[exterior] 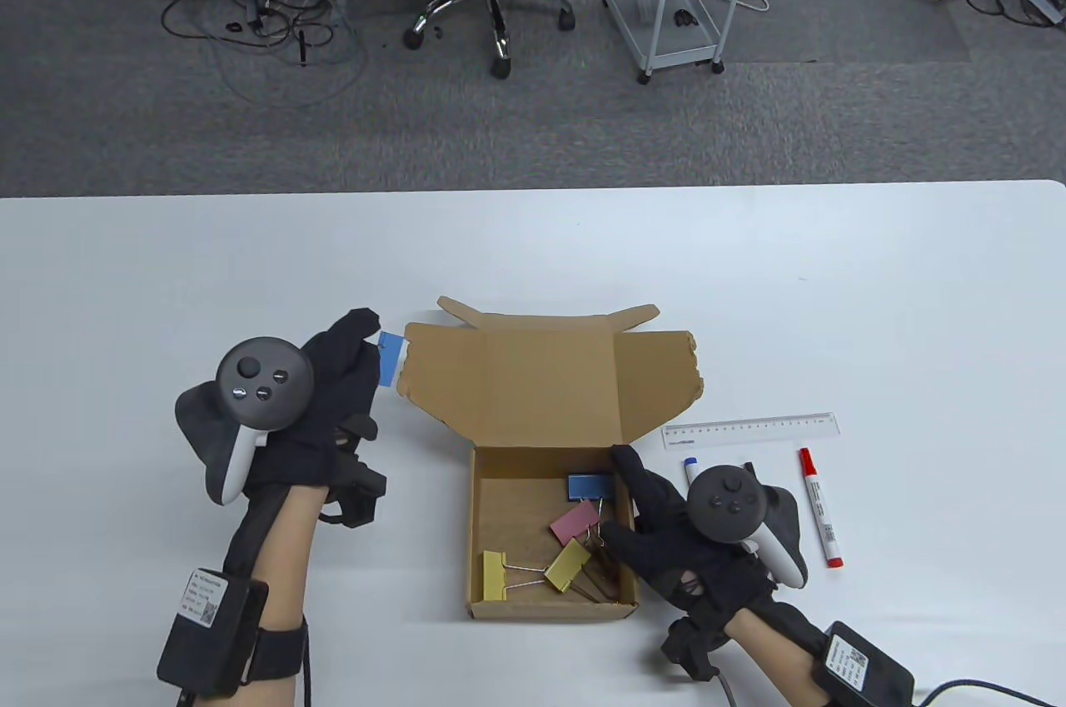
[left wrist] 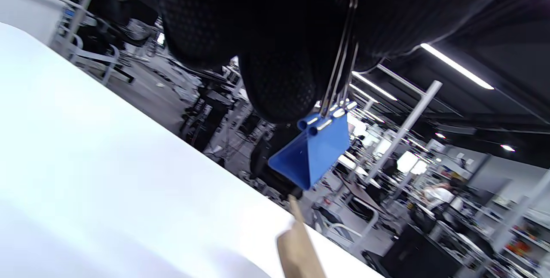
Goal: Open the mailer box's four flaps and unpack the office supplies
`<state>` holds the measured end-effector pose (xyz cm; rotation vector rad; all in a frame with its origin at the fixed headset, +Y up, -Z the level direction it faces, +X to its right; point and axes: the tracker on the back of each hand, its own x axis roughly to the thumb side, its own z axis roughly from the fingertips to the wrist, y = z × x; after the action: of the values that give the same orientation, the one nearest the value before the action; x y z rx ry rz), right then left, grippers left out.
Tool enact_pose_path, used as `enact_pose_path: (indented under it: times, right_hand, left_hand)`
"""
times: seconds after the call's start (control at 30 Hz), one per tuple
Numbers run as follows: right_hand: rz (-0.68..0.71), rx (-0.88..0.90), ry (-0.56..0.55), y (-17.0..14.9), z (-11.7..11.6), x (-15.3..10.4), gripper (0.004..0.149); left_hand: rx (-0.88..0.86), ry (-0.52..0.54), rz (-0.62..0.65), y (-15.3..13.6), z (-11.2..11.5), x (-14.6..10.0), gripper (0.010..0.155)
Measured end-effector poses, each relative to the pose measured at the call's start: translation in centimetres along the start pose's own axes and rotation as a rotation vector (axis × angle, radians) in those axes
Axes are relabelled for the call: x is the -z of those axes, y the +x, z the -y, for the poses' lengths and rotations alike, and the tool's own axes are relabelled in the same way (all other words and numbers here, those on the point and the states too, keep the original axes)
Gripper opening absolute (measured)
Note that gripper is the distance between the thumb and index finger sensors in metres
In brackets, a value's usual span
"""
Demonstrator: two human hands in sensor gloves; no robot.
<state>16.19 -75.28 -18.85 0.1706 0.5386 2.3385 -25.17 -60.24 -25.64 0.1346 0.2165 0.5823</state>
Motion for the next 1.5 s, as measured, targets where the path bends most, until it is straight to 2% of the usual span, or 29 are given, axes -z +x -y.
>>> enact_pose_path:
  times: [0.17,0.4,0.5,0.63,0.93,1.1,1.2,1.37,1.5]
  right_hand:
    - [0.002,-0.004,0.002,0.0,0.0,0.0,0.076]
    - [0.003,0.004,0.004,0.0,0.0,0.0,0.076]
    - [0.003,0.005,0.006,0.0,0.0,0.0,0.076]
    - [0.003,0.012,0.011,-0.1,0.0,0.0,0.076]
    - [0.004,0.016,0.016,0.0,0.0,0.1,0.076]
    - [0.003,0.021,0.020,-0.1,0.0,0.1,0.077]
    - [0.003,0.019,0.021,-0.1,0.0,0.1,0.077]
    - [0.003,0.021,0.023,-0.1,0.1,0.1,0.076]
    - [0.002,0.021,0.021,-0.1,0.1,0.1,0.076]
  left_hand:
    - [-0.054,-0.006,-0.119,-3.1,2.0,3.6,0.045]
    - [-0.090,-0.118,-0.257,-6.5,6.6,8.2,0.045]
    - [-0.157,-0.170,-0.299,-7.9,8.7,9.2,0.046]
    - [-0.141,-0.229,-0.302,-9.3,10.9,10.0,0.046]
    - [-0.112,-0.269,-0.327,-11.5,13.3,10.7,0.048]
    - [0.013,-0.218,-0.334,-12.0,12.7,10.5,0.053]
    - [0.071,-0.208,-0.331,-11.9,11.5,10.2,0.056]
    - [0.142,-0.144,-0.307,-10.7,8.2,8.9,0.057]
    - [0.113,-0.097,-0.253,-8.5,4.9,7.0,0.057]
